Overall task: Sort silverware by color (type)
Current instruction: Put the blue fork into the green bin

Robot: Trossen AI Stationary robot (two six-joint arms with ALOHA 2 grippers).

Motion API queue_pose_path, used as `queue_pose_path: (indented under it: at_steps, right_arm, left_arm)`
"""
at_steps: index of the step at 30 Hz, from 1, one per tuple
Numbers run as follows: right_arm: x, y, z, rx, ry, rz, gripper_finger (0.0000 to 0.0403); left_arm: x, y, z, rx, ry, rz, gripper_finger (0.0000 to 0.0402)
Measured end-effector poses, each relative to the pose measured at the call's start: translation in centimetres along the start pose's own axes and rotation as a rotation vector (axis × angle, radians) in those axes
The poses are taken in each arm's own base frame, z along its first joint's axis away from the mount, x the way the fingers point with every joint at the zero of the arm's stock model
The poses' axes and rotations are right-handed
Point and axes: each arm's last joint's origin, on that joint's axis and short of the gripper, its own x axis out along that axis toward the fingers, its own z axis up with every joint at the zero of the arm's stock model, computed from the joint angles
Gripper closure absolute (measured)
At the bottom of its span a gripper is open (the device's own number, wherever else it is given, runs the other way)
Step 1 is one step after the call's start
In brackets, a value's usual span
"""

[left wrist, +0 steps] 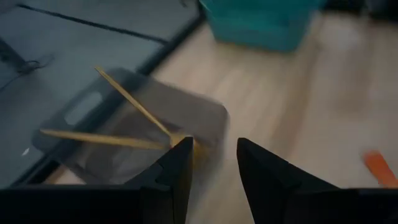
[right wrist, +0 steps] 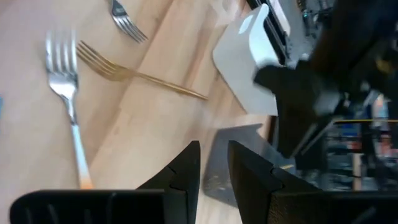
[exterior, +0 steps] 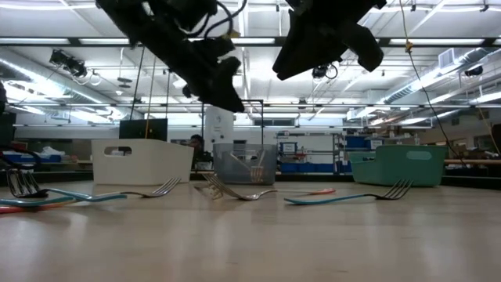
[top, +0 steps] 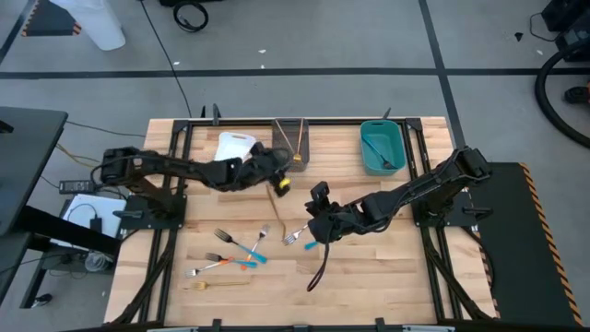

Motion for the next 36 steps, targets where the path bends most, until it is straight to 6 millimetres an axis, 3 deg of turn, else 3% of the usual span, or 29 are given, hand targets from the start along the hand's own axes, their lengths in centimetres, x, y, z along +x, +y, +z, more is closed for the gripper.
queue_pose_path:
  at_steps: [8,36]
  right_arm:
    - [0.0,0.1,0.0,0.048,-0.022,0.046,0.0311]
    - [0.0,0.2,0.1,0.102,-0.041,0.087,0.0311]
  left_arm:
    - [-3.5,-2.4,-1.4,0.115,0.137,-0.084,0.0267]
    - [-9.8,-6.7,-7.4,0.284,0.678,-0.475,0.0267]
